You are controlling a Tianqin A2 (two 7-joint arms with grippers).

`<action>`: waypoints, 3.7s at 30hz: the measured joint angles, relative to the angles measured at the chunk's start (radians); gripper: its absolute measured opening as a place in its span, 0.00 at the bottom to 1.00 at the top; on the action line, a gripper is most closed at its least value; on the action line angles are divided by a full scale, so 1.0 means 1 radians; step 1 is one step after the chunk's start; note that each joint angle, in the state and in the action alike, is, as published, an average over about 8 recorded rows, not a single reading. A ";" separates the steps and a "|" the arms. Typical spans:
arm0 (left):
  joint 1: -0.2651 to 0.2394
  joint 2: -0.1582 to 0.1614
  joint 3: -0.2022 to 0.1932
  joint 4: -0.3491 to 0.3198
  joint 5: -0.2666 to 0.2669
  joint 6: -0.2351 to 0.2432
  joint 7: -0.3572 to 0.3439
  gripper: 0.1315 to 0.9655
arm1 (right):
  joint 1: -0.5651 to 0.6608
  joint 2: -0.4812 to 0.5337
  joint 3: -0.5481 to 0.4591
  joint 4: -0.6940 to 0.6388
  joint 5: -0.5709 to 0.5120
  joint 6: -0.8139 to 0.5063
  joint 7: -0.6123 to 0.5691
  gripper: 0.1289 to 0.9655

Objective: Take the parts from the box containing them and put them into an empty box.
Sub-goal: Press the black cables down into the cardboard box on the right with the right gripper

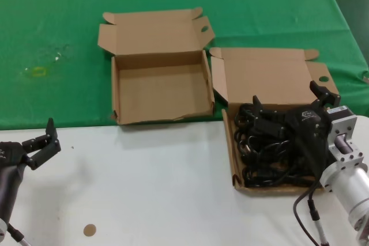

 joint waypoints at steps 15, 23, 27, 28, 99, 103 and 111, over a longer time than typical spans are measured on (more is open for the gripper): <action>0.000 0.000 0.000 0.000 0.000 0.000 0.000 1.00 | 0.000 0.000 0.000 0.000 0.000 0.000 0.000 1.00; 0.000 0.000 0.000 0.000 0.000 0.000 0.000 1.00 | 0.000 0.000 0.000 0.000 0.000 0.000 0.000 1.00; 0.000 0.000 0.000 0.000 0.000 0.000 0.000 1.00 | 0.000 0.000 0.000 0.000 0.000 0.000 0.000 1.00; 0.000 0.000 0.000 0.000 0.000 0.000 0.000 1.00 | 0.000 0.000 0.000 0.000 0.000 0.000 0.000 1.00; 0.000 0.000 0.000 0.000 0.000 0.000 0.000 0.22 | 0.196 0.716 -0.449 0.139 0.291 0.003 0.065 1.00; 0.000 0.000 0.000 0.000 0.000 0.000 0.000 0.16 | 0.266 0.807 -0.479 0.125 0.220 -0.132 0.135 1.00; 0.000 0.000 0.000 0.000 0.000 0.000 0.000 0.07 | 0.375 0.870 -0.476 0.078 0.079 -0.470 0.155 1.00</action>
